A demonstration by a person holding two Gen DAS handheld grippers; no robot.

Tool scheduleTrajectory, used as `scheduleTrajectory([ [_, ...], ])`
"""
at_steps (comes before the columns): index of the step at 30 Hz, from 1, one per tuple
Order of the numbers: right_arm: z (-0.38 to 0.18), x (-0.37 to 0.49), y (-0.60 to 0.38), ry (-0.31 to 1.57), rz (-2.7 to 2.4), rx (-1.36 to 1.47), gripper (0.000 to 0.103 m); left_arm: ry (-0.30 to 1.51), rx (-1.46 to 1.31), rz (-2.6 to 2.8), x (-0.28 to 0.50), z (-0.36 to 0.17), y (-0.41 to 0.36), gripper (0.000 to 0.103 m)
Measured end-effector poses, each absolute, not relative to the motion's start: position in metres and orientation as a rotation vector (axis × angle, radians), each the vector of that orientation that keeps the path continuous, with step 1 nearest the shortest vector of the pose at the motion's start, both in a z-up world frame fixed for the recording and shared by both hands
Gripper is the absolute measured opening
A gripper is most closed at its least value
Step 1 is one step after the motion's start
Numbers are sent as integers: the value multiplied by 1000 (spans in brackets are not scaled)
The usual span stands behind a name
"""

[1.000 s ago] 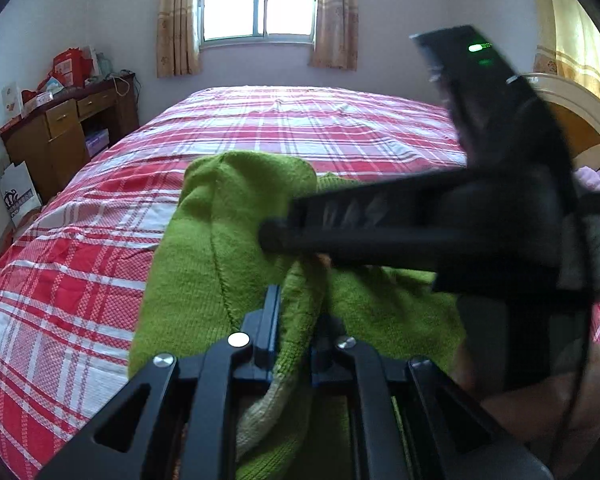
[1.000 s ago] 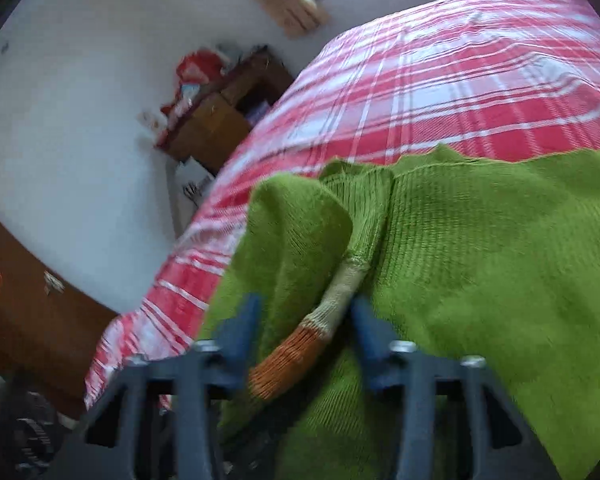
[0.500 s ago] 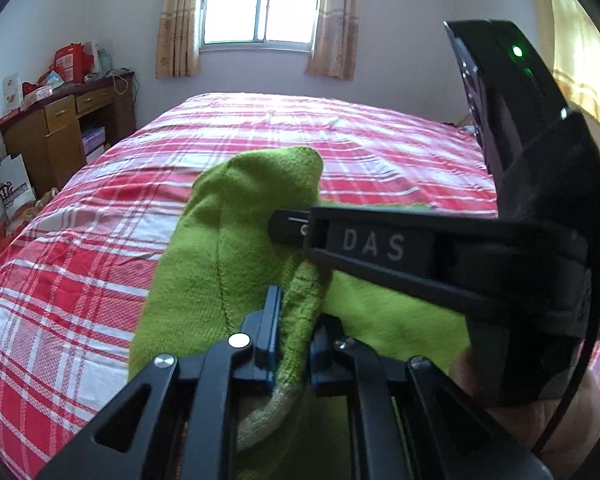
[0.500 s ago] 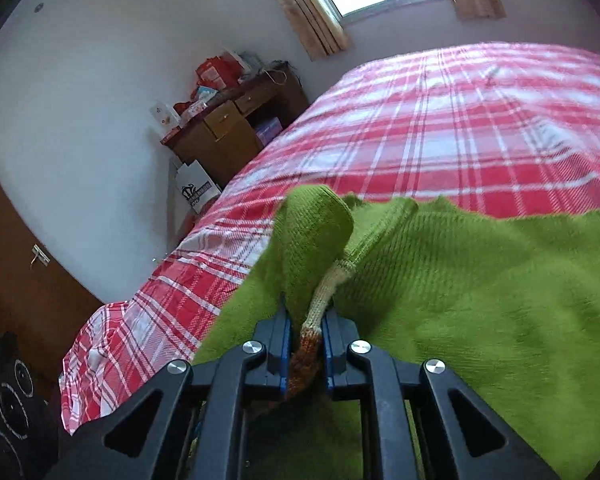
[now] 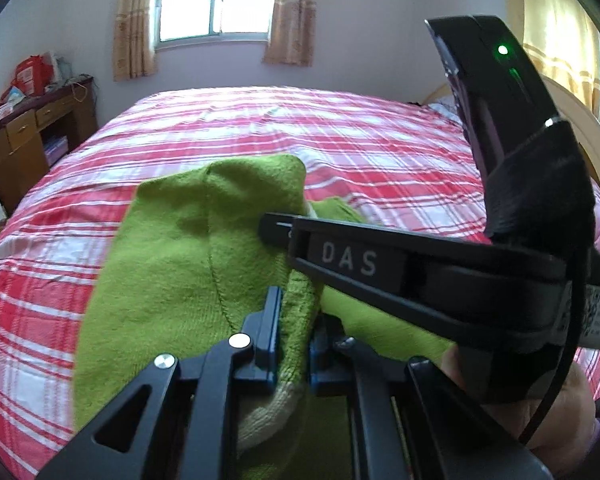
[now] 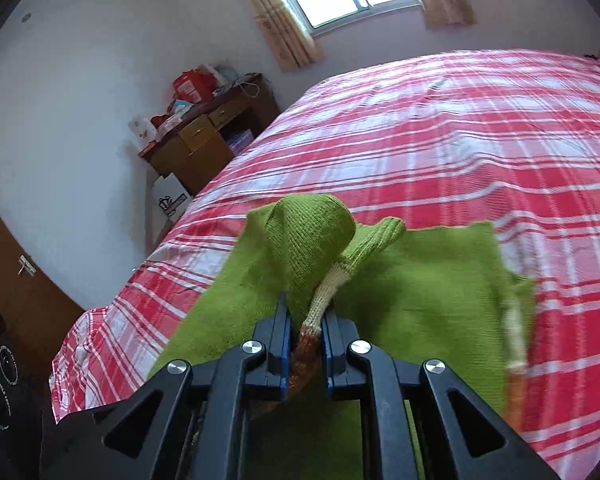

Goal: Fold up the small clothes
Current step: 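Fold the lifted edge over the sweater with the left gripper and release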

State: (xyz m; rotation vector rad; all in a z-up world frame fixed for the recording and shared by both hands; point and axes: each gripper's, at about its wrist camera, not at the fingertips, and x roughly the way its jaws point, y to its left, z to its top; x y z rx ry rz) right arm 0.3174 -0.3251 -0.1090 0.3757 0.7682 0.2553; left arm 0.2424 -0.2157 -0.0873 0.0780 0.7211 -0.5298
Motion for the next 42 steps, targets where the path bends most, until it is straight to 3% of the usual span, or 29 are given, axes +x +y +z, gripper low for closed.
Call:
scheduleTrajectory([
  [14, -144, 315, -425, 859, 192, 455, 12, 785, 117, -567, 240, -103, -302, 11],
  [20, -155, 315, -433, 835, 202, 500, 12, 780, 140, -622, 224, -94, -293, 14],
  [23, -153, 307, -438, 833, 192, 521, 14, 781, 126, -661, 208, -77, -264, 22],
  [24, -150, 300, -441, 830, 185, 539, 19, 768, 135, -675, 198, -71, -249, 32],
  [25, -146, 292, -443, 824, 176, 550, 19, 749, 138, -685, 189, -67, -232, 48],
  [27, -134, 268, -448, 777, 144, 565, 21, 702, 134, -674, 175, -64, -201, 64],
  [34, -92, 167, -417, 684, 147, 540, 22, 705, 91, -553, 157, -81, -99, 65],
  [37, -77, 147, -384, 664, 179, 464, 39, 777, 82, -469, 168, -102, -87, 65],
  [39, -70, 144, -360, 663, 195, 370, 60, 797, 89, -468, 171, -109, -87, 65],
  [42, -69, 154, -321, 707, 213, 169, 60, 771, 184, -468, 167, -115, -106, 66],
])
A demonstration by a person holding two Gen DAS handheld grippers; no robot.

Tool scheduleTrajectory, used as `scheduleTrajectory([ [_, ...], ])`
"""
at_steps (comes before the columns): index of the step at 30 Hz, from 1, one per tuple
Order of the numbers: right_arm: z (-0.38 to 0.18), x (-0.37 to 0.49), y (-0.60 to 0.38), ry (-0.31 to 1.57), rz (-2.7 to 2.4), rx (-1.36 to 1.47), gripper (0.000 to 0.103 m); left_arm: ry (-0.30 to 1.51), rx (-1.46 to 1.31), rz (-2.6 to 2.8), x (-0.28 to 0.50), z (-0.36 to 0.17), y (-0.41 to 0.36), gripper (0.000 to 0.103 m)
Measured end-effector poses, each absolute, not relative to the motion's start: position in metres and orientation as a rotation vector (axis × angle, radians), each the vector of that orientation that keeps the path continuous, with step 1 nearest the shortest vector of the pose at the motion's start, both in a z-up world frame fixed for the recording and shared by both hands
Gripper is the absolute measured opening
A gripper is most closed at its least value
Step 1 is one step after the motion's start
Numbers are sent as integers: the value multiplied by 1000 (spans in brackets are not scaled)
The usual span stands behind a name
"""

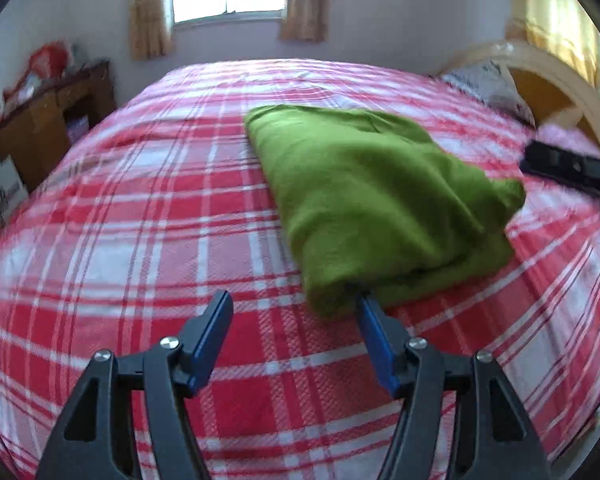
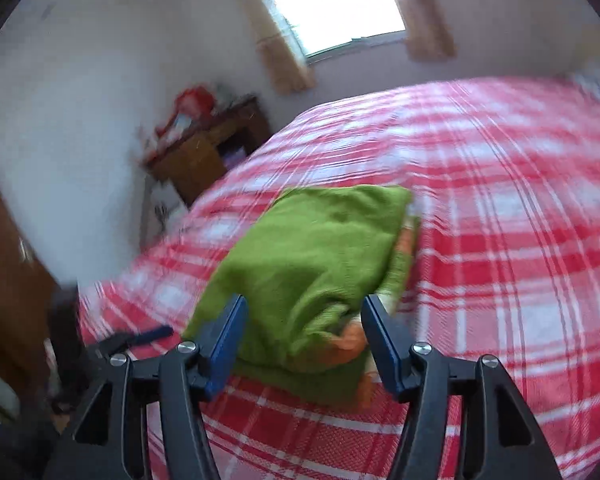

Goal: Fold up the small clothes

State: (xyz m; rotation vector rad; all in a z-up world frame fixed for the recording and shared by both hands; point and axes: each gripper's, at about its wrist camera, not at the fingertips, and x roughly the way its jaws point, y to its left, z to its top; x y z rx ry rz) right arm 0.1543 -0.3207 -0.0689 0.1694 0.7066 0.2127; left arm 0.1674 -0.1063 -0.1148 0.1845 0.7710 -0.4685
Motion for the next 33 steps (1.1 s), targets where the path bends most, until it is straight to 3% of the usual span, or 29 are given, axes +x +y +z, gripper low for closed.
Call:
scheduleTrajectory([
  [4, -101, 174, -293, 846, 135, -55, 58, 724, 311, -395, 179, -121, -126, 69],
  [5, -110, 176, -292, 877, 88, -110, 37, 730, 296, -389, 187, -123, -126, 69],
  [6, -118, 177, -292, 906, 60, -129, 9, 739, 274, -392, 194, -122, -120, 68],
  [8, -122, 171, -308, 899, 81, 11, 9, 761, 189, -437, 200, -117, -111, 49],
  [9, -120, 165, -318, 879, 100, 104, 9, 764, 149, -486, 199, -112, -109, 26],
  [10, -117, 158, -330, 849, 130, 220, 9, 762, 131, -515, 196, -110, -109, 17],
  [14, -124, 134, -362, 769, 203, 557, 9, 747, 79, -555, 191, -107, -98, 15],
  [17, -150, 129, -373, 811, 122, 581, 9, 816, 57, -583, 193, -123, -89, 16],
  [21, -146, 119, -376, 786, 143, 615, 11, 802, 113, -580, 179, -125, -80, 30],
  [25, -115, 98, -382, 756, 46, 512, 37, 755, 64, -632, 173, -101, -54, 59],
  [30, -72, 109, -370, 635, 71, 459, 38, 655, 52, -533, 210, -67, -65, 63],
  [33, -74, 146, -353, 682, 63, 393, 39, 638, 54, -486, 236, -66, -89, 63],
])
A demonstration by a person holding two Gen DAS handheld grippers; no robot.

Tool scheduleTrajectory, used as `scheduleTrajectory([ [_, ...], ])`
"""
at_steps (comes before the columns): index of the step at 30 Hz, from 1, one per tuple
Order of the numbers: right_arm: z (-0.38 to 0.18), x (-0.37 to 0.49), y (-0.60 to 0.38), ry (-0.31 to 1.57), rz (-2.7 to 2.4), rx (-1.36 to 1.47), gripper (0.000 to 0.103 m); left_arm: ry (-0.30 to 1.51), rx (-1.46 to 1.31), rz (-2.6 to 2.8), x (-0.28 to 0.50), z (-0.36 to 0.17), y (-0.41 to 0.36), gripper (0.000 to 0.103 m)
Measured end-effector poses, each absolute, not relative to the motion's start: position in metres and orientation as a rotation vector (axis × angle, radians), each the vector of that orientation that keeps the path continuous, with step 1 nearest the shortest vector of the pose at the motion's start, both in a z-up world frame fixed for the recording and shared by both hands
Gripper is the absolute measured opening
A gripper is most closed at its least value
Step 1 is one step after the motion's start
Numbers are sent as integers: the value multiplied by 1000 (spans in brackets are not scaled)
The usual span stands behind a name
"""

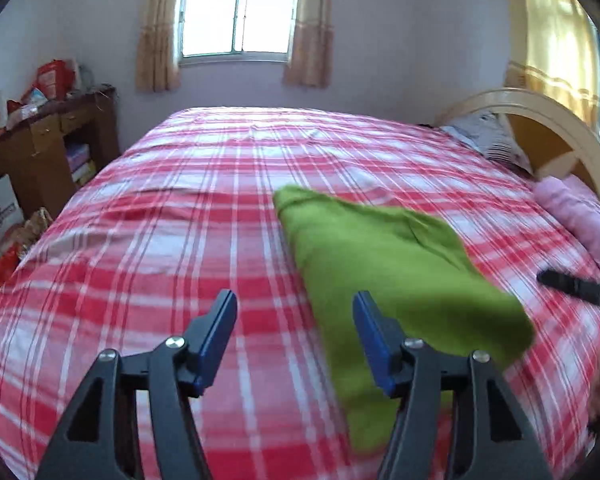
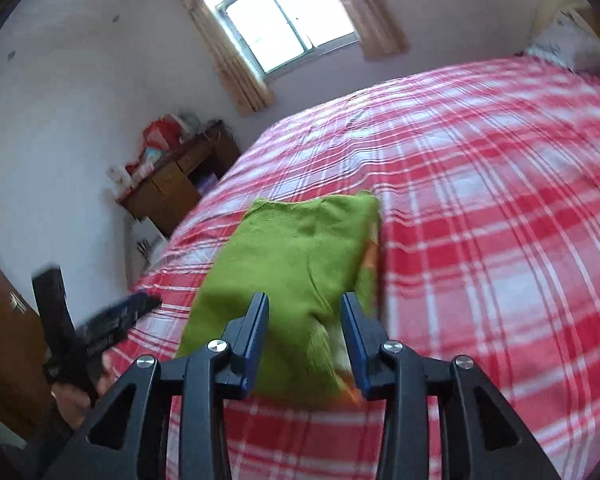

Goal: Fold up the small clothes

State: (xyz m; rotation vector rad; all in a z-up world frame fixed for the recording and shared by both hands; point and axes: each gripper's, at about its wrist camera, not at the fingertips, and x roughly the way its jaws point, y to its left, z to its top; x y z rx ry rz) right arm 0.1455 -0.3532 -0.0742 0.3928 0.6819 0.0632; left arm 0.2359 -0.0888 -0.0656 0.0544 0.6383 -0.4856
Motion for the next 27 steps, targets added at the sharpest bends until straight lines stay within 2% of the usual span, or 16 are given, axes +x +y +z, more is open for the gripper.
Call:
scheduleTrajectory([
  [4, -117, 194, -348, 855, 5, 405, 38, 714, 62, -474, 260, -91, -123, 63],
  [5, -128, 198, -351, 849, 28, 450, 38, 725, 69, -471, 259, -95, -129, 63],
  [8, -126, 203, -349, 811, 11, 386, 20, 746, 61, -438, 251, -108, -141, 66],
  [13, -121, 209, -353, 782, -86, 244, 17, 765, 95, -423, 247, -108, -156, 67],
  [16, -137, 211, -366, 772, -74, 297, 17, 720, 171, -381, 242, -110, -167, 70],
  [17, -138, 212, -374, 776, -57, 341, 19, 719, 170, -379, 242, -110, -166, 70],
  [19, -142, 206, -384, 785, -45, 393, 30, 746, 126, -376, 249, -111, -159, 86],
  [20, -144, 202, -390, 788, -47, 423, 43, 788, 53, -392, 256, -114, -146, 90],
  [21, -145, 198, -393, 788, -33, 451, 46, 827, -17, -417, 262, -117, -134, 96],
  [22, -147, 192, -399, 786, -5, 505, 46, 873, -89, -442, 269, -122, -123, 102],
  [25, -136, 170, -411, 736, -19, 605, 46, 918, -192, -496, 272, -121, -101, 103],
  [27, -116, 159, -408, 663, -119, 511, 45, 897, -176, -465, 267, -111, -95, 102],
])
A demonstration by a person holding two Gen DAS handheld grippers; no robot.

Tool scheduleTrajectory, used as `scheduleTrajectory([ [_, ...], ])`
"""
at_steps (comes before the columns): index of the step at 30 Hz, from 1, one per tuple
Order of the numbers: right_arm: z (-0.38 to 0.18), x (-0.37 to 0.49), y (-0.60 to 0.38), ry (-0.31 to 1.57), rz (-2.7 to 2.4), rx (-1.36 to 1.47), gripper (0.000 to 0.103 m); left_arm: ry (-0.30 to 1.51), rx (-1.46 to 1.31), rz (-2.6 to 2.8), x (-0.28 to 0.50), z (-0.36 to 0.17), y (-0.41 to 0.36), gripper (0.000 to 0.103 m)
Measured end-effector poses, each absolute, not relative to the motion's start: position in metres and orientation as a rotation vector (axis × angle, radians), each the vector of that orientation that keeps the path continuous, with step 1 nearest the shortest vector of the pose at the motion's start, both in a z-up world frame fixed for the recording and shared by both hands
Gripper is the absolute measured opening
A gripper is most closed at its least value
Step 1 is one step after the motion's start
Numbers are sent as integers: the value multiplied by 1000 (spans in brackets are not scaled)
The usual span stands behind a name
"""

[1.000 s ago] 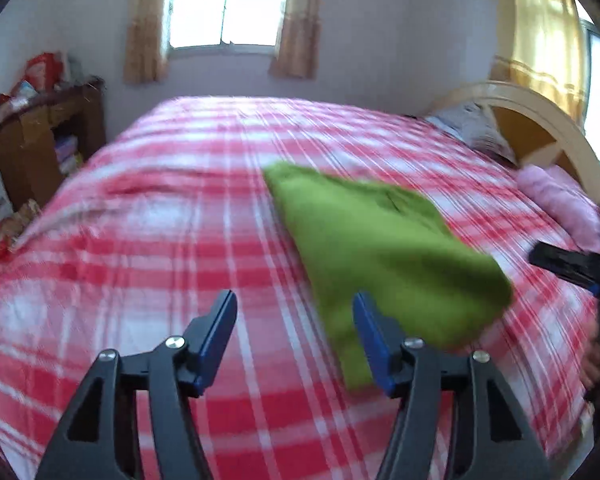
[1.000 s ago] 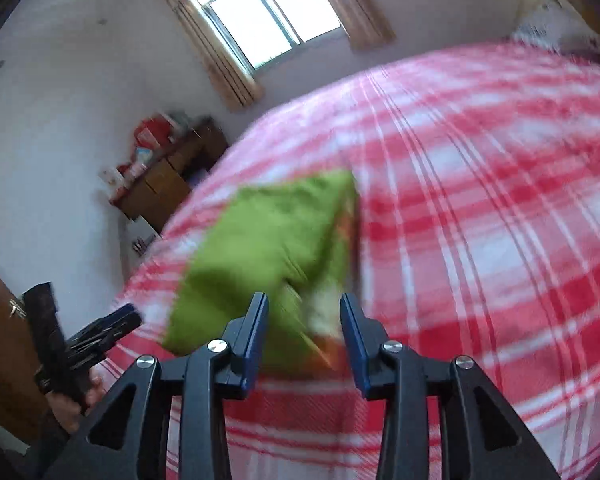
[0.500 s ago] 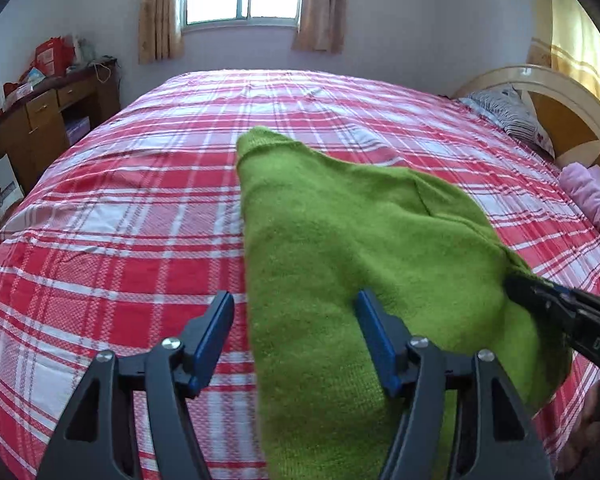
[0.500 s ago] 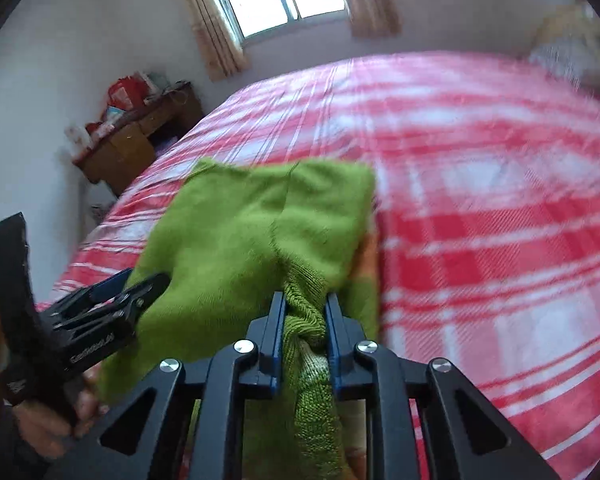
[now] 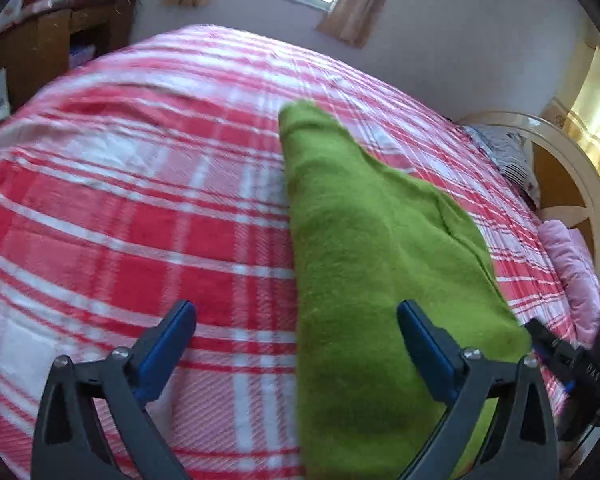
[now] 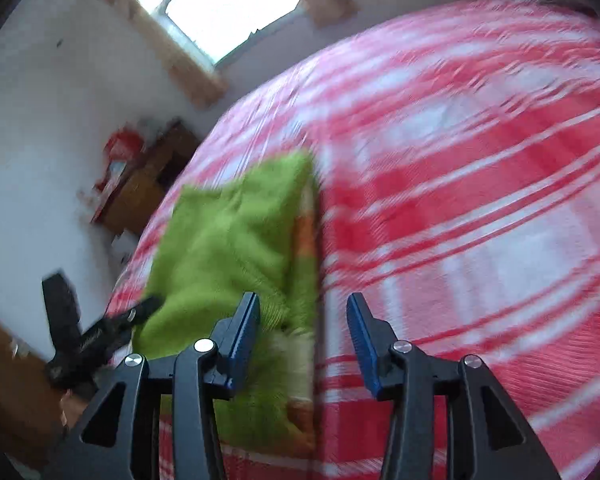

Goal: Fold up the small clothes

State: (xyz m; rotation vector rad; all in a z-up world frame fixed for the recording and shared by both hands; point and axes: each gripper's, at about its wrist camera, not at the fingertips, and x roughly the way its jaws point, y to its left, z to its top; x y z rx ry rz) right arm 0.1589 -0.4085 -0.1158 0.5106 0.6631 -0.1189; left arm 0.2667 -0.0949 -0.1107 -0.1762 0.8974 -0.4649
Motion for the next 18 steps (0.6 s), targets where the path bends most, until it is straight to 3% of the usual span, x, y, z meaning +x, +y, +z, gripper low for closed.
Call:
scheduleTrajectory([
  [1, -104, 158, -402, 635, -142, 432, 42, 873, -152, -446, 263, -103, -94, 101],
  [2, -96, 162, -395, 623, -150, 366, 28, 856, -124, -430, 260, -98, -96, 100],
  [3, -88, 168, -386, 623, -144, 309, 22, 838, -83, -408, 257, -93, -100, 98],
  [10, -92, 248, -354, 697, -73, 141, 22, 748, 123, -384, 261, -74, -153, 94],
  [13, -125, 278, -368, 802, -107, 146, 22, 776, 199, -339, 277, -88, -168, 87],
  [18, -144, 280, -394, 800, -76, 262, 25, 814, 158, -350, 288, -101, -166, 88],
])
